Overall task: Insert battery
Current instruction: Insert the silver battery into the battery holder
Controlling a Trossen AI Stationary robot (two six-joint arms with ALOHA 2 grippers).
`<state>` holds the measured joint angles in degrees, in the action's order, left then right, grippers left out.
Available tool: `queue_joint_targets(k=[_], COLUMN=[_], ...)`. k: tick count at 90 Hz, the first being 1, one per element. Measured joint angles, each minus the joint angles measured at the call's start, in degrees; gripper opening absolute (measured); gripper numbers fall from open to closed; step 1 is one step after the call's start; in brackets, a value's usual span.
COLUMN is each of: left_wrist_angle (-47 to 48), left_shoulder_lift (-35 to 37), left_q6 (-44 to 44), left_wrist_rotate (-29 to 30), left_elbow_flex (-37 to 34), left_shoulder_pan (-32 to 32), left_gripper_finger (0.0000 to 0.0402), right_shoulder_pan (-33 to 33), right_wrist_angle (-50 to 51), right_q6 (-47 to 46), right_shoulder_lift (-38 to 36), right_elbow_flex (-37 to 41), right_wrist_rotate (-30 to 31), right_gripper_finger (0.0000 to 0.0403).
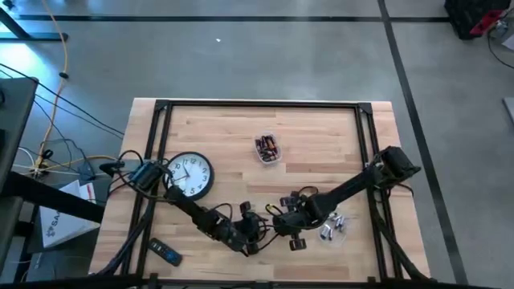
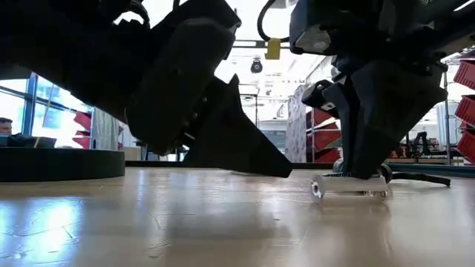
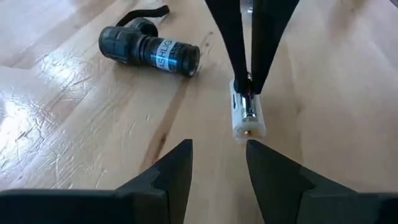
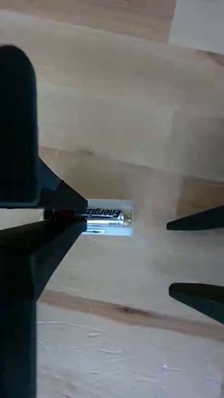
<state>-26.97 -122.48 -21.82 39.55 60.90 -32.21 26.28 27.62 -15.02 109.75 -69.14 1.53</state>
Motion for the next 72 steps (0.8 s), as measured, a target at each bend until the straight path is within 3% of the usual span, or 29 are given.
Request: queue_joint_targets(k=[24, 52, 72], left_wrist_angle=[-0.1, -0.1, -0.1], left_shoulder_lift=[0.0, 0.0, 0.0], left_q6=[0.0, 0.0, 0.0], left_wrist_rotate=[-0.3, -0.3, -0.3], left_elbow_flex=[0.0, 0.0, 0.0], left_shoulder_pan=[0.1, 0.1, 0.1], left_gripper_finger=[0.0133, 0.0133, 0.0133], right_shoulder_pan=[0.0, 0.0, 0.0], right_wrist_angle=[-1.1, -0.7, -0.7], right_q6=[-0.7, -1.1, -1.0], right_shoulder_lift=[0.1, 0.2, 0.2], right_elbow_flex=[0.1, 0.2, 0.2], right_wrist_rotate=[0.2, 1.7, 1.7], right_gripper_finger=[0.0004, 0.0067, 0.0075])
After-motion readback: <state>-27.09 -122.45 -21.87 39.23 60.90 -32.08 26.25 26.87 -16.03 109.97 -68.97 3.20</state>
